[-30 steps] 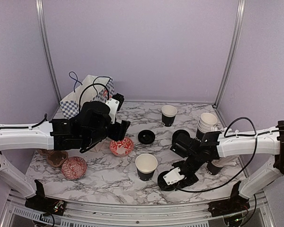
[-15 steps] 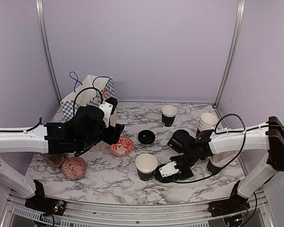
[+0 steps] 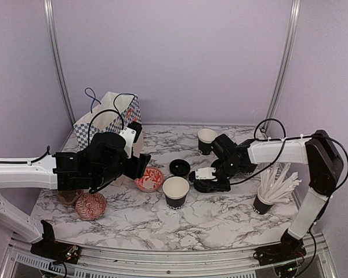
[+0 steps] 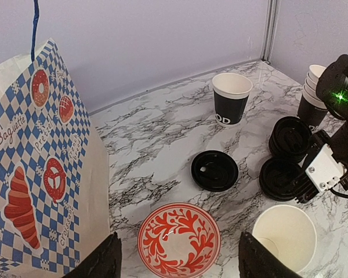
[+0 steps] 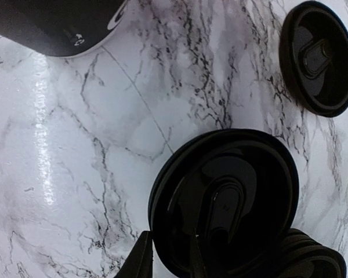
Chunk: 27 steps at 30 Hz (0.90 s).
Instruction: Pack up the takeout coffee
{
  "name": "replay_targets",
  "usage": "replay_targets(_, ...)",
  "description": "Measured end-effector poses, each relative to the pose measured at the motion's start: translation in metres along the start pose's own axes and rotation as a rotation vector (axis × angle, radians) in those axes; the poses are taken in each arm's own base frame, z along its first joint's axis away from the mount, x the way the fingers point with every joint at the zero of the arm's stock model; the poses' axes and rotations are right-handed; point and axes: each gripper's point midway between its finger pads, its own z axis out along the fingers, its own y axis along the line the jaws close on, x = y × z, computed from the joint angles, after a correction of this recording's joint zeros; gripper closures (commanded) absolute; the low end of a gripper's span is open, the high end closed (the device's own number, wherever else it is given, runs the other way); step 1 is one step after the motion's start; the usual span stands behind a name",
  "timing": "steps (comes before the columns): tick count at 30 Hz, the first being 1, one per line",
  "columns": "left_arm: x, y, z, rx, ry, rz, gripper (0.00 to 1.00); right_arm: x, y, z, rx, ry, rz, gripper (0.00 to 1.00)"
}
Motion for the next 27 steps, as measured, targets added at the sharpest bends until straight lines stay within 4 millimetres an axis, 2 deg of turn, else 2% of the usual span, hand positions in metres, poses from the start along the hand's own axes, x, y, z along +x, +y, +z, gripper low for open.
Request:
replay_targets(8, 0.001, -0.002, 0.000, 0.008, 0.002, 0.001, 0.30, 0.005, -0.039, -0.005, 0.113, 0.018, 0.099, 0.77)
replay_targets(12, 0.001, -0.001, 0.000, 0.007, 0.004, 0.002, 0.30, -0.002, -0.053, -0.013, 0.153, 0.000, 0.138, 0.70)
replay_targets(15, 0.002, -0.001, 0.000, 0.006, 0.009, 0.005, 0.30, -0.016, -0.052, -0.022, 0.128, -0.057, 0.135, 0.62)
replay_targets(18, 0.003, 0.000, 0.000, 0.004, 0.014, 0.009, 0.30, -0.031, -0.052, -0.033, 0.104, -0.120, 0.135, 0.61)
replay_targets(20, 0.004, 0.001, -0.002, 0.001, 0.020, 0.012, 0.30, -0.043, -0.059, -0.042, 0.109, -0.158, 0.149, 0.61)
replay_targets(22, 0.004, 0.003, -0.004, -0.001, 0.020, 0.013, 0.30, -0.057, -0.073, -0.050, 0.129, -0.189, 0.172, 0.61)
replay_targets(24, 0.003, 0.005, -0.006, -0.006, 0.020, 0.013, 0.30, -0.075, -0.097, -0.057, 0.164, -0.224, 0.199, 0.61)
replay_targets(27, 0.002, 0.007, -0.009, -0.010, 0.019, 0.006, 0.30, -0.094, -0.132, -0.055, 0.215, -0.252, 0.254, 0.61)
